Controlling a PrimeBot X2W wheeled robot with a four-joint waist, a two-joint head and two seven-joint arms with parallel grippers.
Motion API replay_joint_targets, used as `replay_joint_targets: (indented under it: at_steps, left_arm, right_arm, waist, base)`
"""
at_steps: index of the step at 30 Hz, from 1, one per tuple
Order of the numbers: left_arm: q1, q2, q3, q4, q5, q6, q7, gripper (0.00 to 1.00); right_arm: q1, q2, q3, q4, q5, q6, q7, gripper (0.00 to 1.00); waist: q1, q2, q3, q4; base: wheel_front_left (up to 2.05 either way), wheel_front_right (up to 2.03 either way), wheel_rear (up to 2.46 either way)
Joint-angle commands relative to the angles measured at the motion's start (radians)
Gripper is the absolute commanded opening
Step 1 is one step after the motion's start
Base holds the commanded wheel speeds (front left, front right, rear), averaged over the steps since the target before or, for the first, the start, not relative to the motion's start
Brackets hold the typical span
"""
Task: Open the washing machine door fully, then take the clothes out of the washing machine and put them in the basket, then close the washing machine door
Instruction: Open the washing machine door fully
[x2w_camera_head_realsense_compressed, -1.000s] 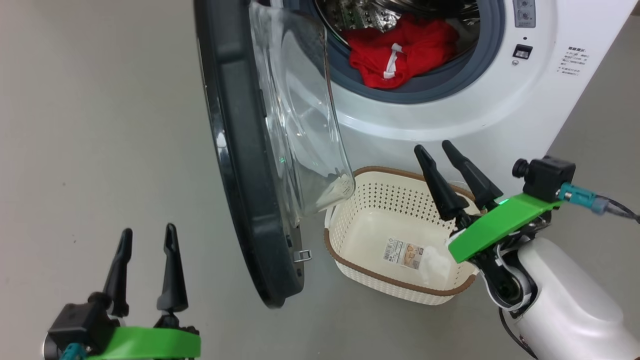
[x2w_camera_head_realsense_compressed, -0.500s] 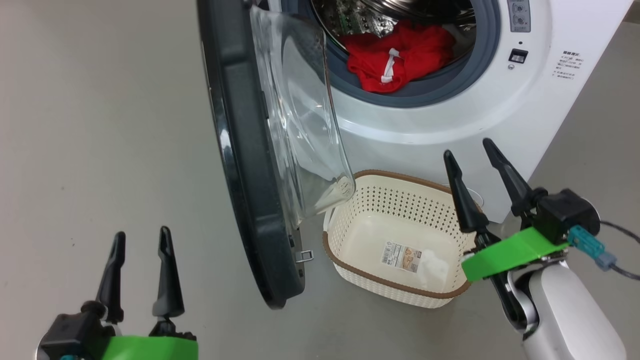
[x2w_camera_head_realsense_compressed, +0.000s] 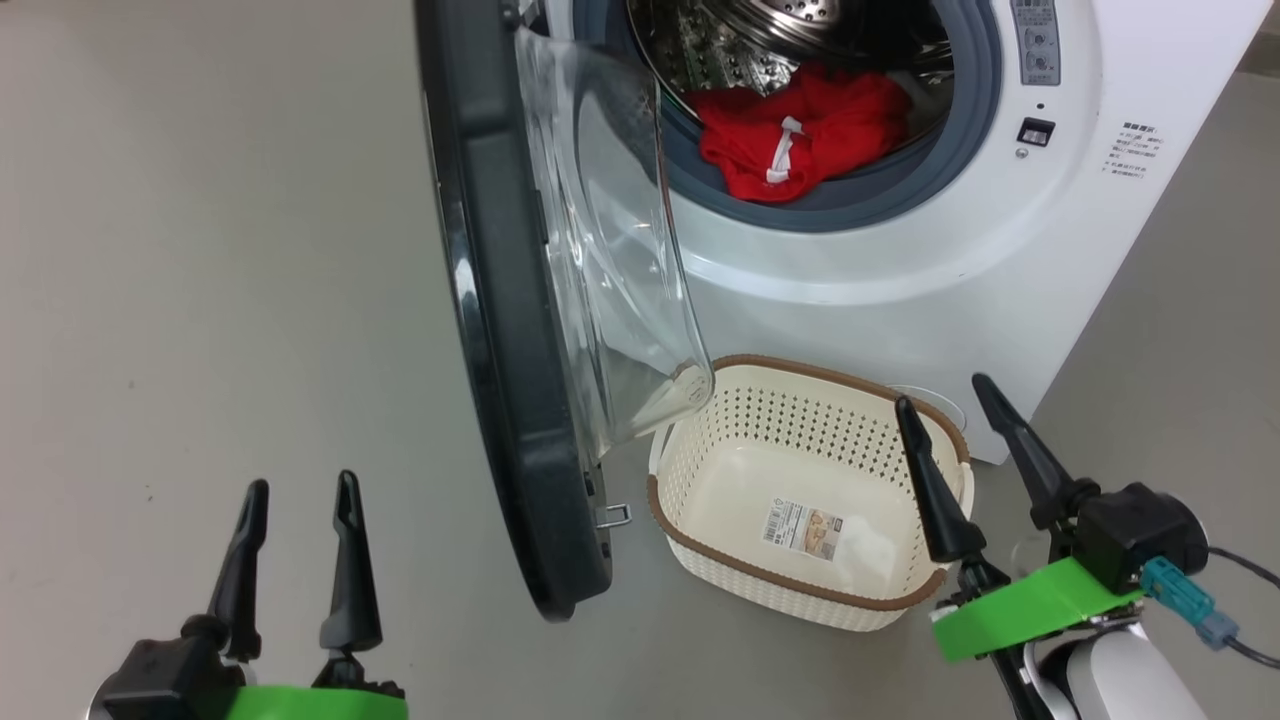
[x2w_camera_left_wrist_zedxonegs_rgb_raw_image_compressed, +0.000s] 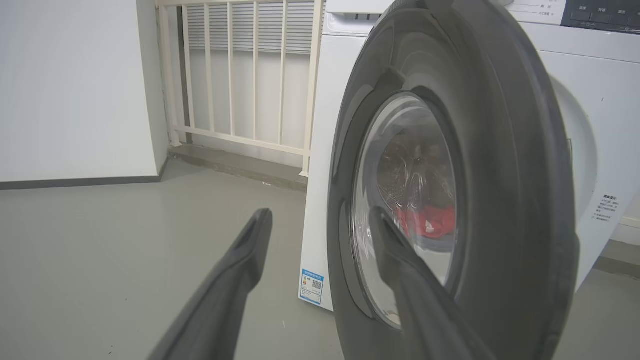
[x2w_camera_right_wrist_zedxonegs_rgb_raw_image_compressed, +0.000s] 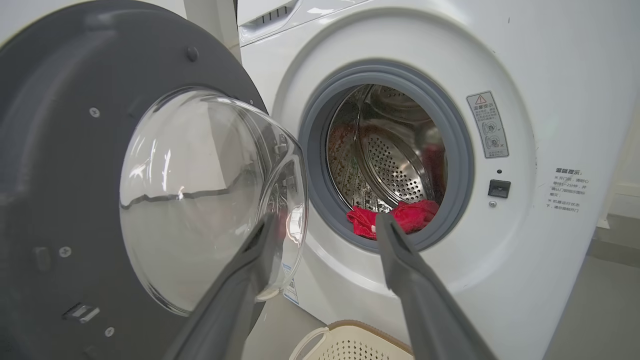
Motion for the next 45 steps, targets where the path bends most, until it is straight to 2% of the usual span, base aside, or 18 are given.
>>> replay_joint_targets:
  at_steps: [1,8,22,23,24,28,35,45]
  left_arm:
    - [-0.005,0.017,0.027,-0.021,0.008,0.008,-0.005,1.0]
    - [0.009,0.017,0.024,-0.006,0.01,0.011,-0.005,1.0]
    - [0.007,0.017,0.023,0.011,0.006,0.003,-0.005,1.0]
    - [0.007,0.017,0.022,0.013,0.005,-0.001,-0.005,0.33]
    - [0.006,0.017,0.022,0.014,0.004,-0.002,-0.005,0.0]
    - [0.002,0.017,0.018,0.007,-0.007,-0.004,-0.005,0.0]
    - [-0.048,0.017,0.039,-0.031,-0.006,-0.031,-0.005,0.0]
    - [-0.141,0.017,0.041,-0.174,-0.027,-0.039,-0.005,0.0]
  right_arm:
    - [0.009,0.005,0.027,-0.034,0.013,0.007,-0.006,1.0]
    - [0.06,0.005,0.039,-0.035,0.022,0.007,-0.006,1.0]
    - [0.066,0.005,0.041,-0.035,0.019,0.007,-0.006,1.0]
    - [0.066,0.005,0.041,-0.033,0.021,0.007,-0.006,1.0]
    - [0.066,0.005,0.042,-0.032,0.023,0.007,-0.006,1.0]
    - [0.066,0.005,0.045,-0.029,0.031,0.007,-0.006,1.0]
    - [0.06,0.005,0.051,-0.024,0.037,0.007,-0.006,1.0]
    - [0.057,0.005,0.055,-0.027,0.038,0.007,-0.006,1.0]
  waist:
    - [0.0,-0.0001,-0.007,0.001]
    - [0.0,-0.0001,-0.022,0.002]
    - [0.0,-0.0001,-0.022,0.004]
    - [0.0,-0.0001,-0.022,0.003]
    - [0.0,-0.0001,-0.022,0.002]
    - [0.0,-0.0001,-0.024,-0.001]
    - [0.0,-0.0001,-0.021,-0.007]
    - [0.0,-0.0001,-0.023,-0.021]
  base:
    - [0.0,0.0,0.0]
    - [0.0,0.0,0.0]
    - [0.0,0.0,0.0]
    - [0.0,0.0,0.0]
    - [0.0,0.0,0.0]
    - [0.0,0.0,0.0]
    - [0.0,0.0,0.0]
    - [0.0,0.0,0.0]
